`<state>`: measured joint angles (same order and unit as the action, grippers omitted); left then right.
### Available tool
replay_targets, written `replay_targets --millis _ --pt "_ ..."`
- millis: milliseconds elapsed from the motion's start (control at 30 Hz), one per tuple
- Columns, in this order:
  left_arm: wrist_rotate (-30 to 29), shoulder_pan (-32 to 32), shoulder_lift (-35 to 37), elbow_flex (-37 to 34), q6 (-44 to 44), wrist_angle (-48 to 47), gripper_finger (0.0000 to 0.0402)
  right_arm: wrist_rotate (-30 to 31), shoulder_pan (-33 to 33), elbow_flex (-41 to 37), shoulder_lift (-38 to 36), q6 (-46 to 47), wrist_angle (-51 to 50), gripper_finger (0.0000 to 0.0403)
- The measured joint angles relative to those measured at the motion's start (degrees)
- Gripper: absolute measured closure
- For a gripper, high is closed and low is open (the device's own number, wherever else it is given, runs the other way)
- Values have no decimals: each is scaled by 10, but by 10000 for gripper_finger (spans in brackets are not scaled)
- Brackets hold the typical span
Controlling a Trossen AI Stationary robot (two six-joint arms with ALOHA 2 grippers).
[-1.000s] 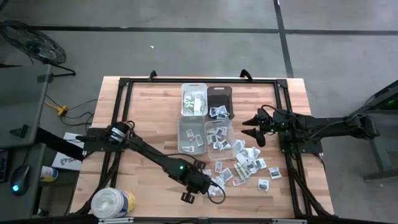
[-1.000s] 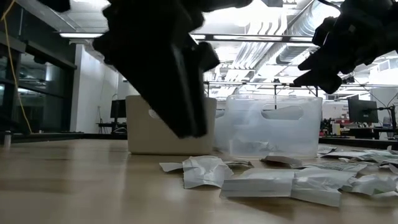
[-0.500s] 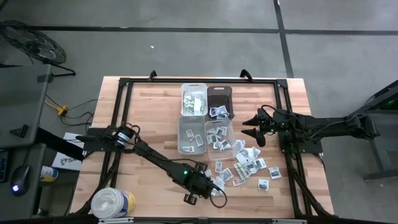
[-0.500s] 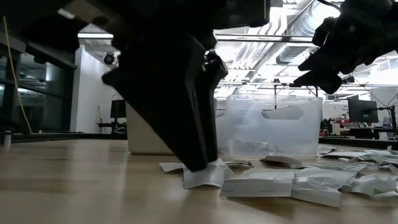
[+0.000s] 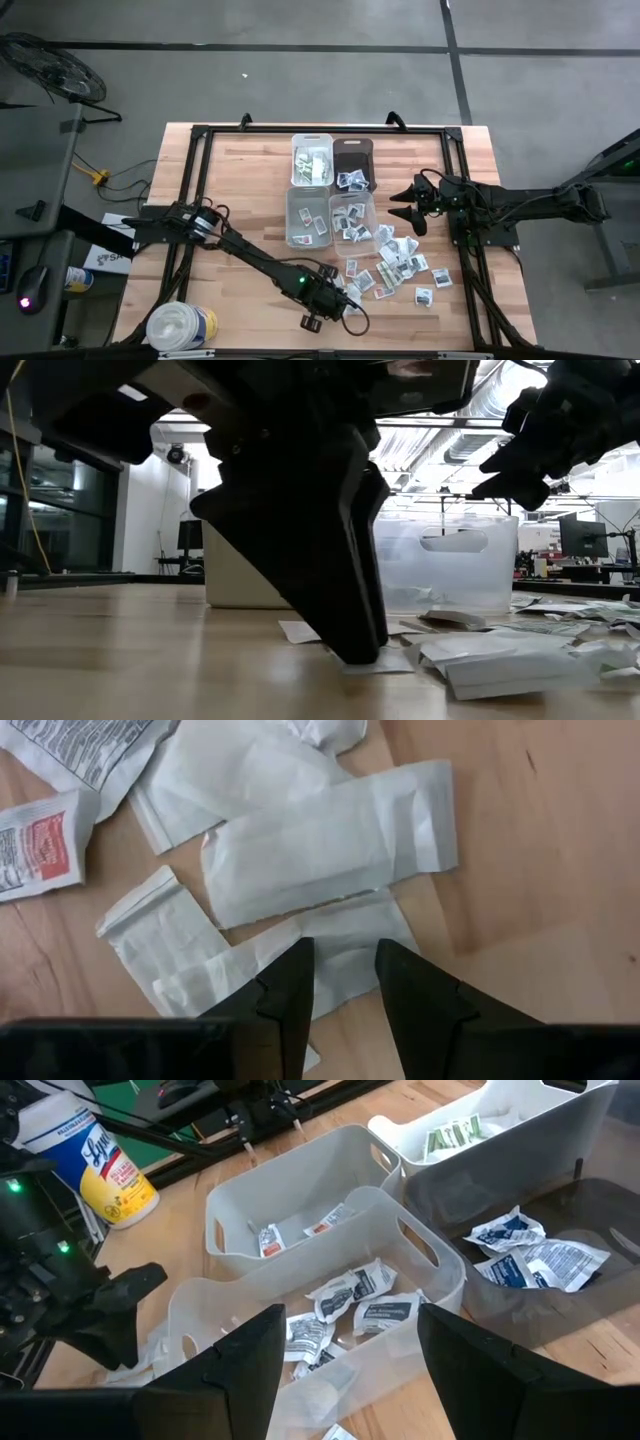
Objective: Pick & Place First Aid Supplies
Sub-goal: Put the green bandage pack into the white bin
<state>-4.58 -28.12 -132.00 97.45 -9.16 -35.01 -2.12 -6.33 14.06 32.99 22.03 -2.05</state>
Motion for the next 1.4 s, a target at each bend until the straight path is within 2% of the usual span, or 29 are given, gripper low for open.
replay_targets --millis 267,567,667,867,1400 --pt "7 0 -4 -1 -15 1 294 0 0 0 0 0 0 181" --pt "10 0 -4 -1 -21 -1 380 0 0 0 0 0 0 181" --pt "10 0 -4 -1 -26 -1 396 0 0 0 0 0 0 181" --pt "11 0 -9 27 -31 -34 397 0 0 0 0 0 0 181" --pt "-23 -1 -17 182 2 -174 397 0 0 0 0 0 0 181"
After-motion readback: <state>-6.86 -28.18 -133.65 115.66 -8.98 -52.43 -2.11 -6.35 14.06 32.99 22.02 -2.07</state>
